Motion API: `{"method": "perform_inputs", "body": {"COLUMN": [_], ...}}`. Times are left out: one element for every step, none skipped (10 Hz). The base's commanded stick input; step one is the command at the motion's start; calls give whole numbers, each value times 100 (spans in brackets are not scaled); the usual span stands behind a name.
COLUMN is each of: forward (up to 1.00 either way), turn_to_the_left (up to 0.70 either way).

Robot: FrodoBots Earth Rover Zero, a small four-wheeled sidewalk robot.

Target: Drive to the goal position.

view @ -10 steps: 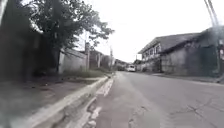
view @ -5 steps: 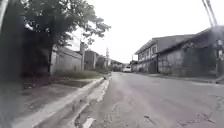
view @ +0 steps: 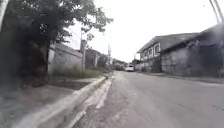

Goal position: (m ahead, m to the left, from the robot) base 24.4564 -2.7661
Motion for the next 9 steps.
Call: {"method": "perform_inputs", "body": {"forward": [70,70,70,70,70,70,70,70,70], "turn_to_the_left": [-2,-2,-1,0,0,-1,-6,-20,-34]}}
